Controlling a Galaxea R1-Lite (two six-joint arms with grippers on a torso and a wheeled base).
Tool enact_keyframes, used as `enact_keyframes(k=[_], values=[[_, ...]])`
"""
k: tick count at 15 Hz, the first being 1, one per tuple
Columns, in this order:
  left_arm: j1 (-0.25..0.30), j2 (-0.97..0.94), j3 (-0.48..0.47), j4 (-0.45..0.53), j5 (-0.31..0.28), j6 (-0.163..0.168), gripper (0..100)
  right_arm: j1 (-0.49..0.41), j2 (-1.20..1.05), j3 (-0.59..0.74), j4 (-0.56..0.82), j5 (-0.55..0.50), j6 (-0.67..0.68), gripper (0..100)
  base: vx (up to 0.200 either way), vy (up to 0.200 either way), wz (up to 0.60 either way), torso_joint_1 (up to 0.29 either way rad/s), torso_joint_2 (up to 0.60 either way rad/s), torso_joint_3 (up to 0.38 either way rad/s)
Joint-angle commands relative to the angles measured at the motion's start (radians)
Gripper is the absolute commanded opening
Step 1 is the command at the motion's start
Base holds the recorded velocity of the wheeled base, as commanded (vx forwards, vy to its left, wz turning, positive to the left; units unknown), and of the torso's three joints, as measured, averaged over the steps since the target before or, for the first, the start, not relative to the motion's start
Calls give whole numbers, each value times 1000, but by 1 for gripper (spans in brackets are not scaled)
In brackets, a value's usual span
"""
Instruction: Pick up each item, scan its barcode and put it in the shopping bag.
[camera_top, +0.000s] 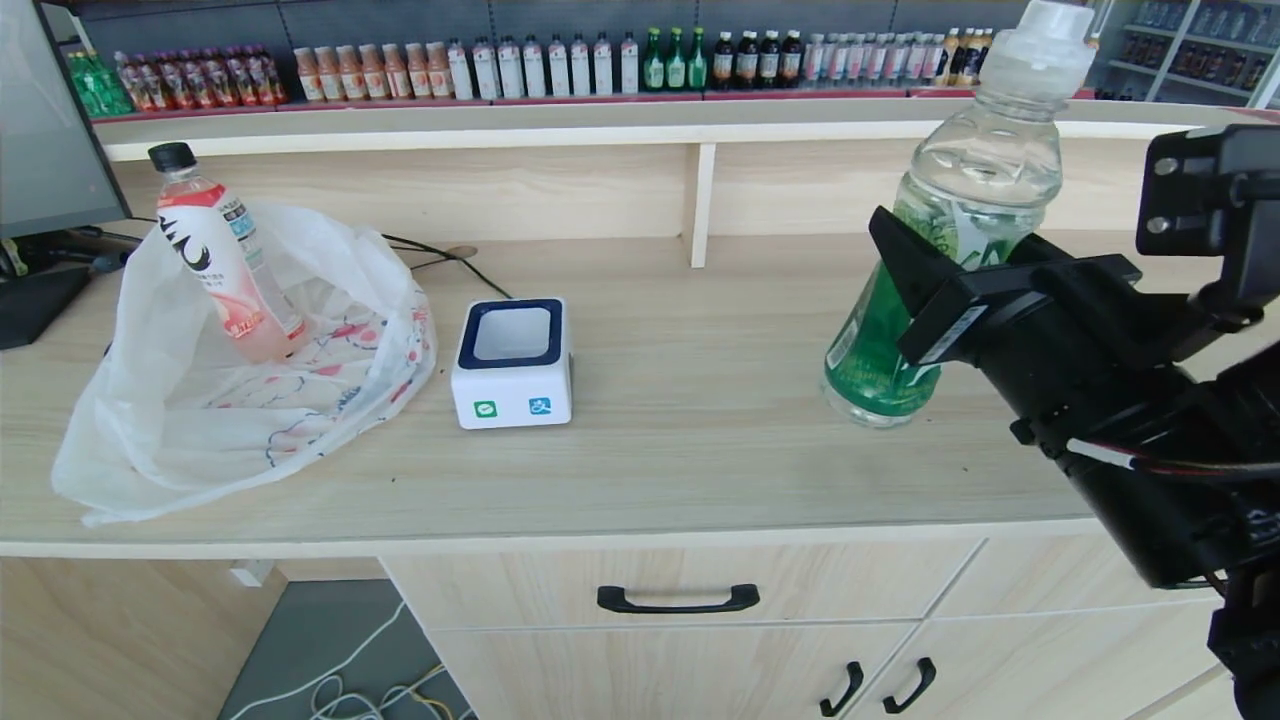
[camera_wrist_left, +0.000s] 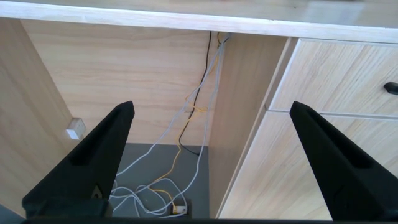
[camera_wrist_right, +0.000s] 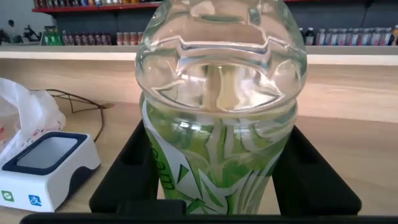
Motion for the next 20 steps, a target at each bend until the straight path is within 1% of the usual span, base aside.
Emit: enact_keyframes(k=[1, 3, 7, 10, 20], values=[[0, 0, 0, 0, 0, 0, 100, 6, 22, -29, 2, 1, 2, 0, 0, 0, 0, 0, 0, 0], [0, 0, 0, 0, 0, 0, 100, 30, 46, -37, -1, -10, 60, 0, 0, 0, 0, 0, 0, 0], [0, 0, 0, 0, 0, 1, 100, 53, 42, 12, -4, -10, 53, 0, 0, 200, 0, 0, 2, 7], [0, 0, 0, 0, 0, 1, 100, 44, 43, -7, -24, -8, 54, 0, 0, 200, 0, 7, 14, 1], [0, 0, 0, 0, 0, 0, 100, 47, 42, -3, -38, -10, 47, 0, 0, 200, 0, 1, 2, 3]])
